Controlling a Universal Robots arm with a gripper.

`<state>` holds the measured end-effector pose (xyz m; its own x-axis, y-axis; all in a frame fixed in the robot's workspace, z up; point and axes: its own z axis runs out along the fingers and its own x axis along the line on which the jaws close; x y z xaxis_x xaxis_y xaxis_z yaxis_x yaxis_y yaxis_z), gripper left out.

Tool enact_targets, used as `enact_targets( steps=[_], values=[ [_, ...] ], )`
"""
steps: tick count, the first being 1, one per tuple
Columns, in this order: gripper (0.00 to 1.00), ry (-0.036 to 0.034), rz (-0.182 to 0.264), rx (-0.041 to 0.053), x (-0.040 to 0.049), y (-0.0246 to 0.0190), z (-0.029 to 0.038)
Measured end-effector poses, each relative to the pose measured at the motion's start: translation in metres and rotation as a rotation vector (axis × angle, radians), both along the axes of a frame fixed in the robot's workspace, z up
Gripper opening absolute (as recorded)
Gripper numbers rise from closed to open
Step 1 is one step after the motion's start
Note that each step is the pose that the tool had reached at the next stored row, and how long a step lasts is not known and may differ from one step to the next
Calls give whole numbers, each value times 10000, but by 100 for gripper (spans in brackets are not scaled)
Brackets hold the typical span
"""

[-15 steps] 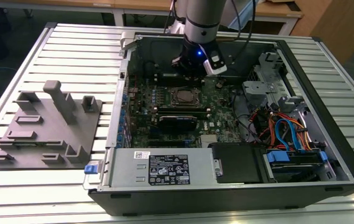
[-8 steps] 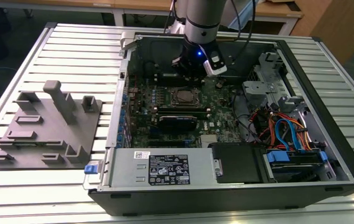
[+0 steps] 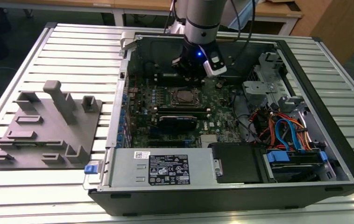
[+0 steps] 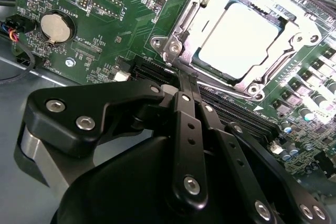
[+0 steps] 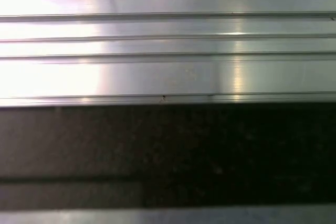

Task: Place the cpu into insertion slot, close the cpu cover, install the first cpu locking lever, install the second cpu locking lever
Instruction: 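Install the first cpu locking lever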

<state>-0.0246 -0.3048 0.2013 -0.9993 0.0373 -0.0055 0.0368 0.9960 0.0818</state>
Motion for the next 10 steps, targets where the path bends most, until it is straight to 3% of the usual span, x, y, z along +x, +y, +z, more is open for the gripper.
enact_targets(
  steps=[10],
  values=[
    [11,-6,1,-3,0,-1,-33]
  ],
)
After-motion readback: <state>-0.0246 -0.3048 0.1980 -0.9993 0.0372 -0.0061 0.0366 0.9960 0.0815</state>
